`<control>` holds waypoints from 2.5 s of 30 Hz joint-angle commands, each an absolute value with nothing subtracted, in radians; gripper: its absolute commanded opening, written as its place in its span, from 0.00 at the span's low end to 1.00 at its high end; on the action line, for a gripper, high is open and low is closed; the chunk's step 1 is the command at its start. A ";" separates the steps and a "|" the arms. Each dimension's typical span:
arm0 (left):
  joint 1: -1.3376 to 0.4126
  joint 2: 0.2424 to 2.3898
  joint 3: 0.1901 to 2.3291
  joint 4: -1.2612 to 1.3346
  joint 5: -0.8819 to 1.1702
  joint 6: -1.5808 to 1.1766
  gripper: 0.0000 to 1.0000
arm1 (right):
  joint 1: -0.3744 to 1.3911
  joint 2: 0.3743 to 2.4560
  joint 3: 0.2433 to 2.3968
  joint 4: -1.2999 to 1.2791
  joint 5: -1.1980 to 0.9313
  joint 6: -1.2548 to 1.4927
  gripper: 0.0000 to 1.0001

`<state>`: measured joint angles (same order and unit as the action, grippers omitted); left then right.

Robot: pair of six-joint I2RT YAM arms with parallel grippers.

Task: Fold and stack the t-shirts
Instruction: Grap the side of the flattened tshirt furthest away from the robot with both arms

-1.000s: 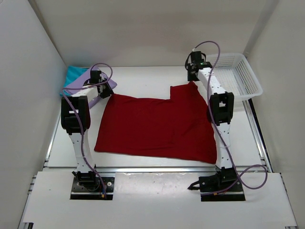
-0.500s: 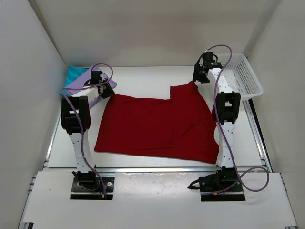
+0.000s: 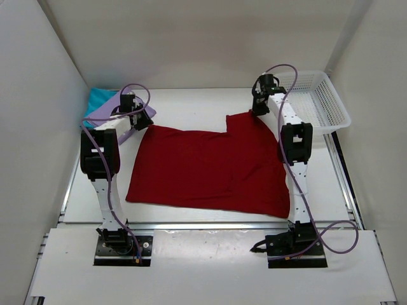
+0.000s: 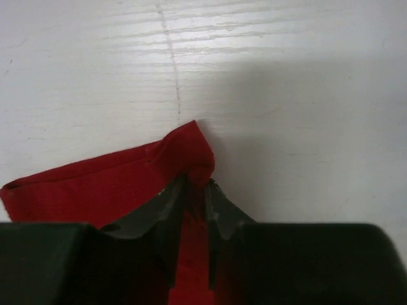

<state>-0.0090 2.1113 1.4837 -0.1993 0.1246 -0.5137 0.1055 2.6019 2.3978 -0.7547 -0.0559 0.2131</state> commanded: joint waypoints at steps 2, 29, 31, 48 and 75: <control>-0.009 2.020 1.474 -0.176 0.149 -0.519 0.40 | 0.199 2.530 2.439 -0.723 0.131 0.124 0.28; -0.006 2.065 1.515 -0.222 0.075 -0.497 0.27 | 0.066 2.569 2.433 -0.640 -0.095 0.215 0.48; -0.006 2.062 1.520 -0.224 0.072 -0.495 0.28 | 0.066 2.588 2.456 -0.638 -0.106 0.248 0.48; 0.000 2.063 1.511 -0.218 0.083 -0.494 0.30 | 0.038 2.680 2.485 -0.635 -0.127 0.341 0.28; -0.058 2.212 1.738 -0.473 -0.086 -0.318 0.44 | 0.075 2.505 2.514 -0.759 -0.063 0.183 0.00</control>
<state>-0.0528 2.2456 1.7580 -0.4416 -0.0502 -0.3546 0.0776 2.5992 2.4664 -0.7322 -0.0757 0.2104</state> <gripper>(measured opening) 0.433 0.017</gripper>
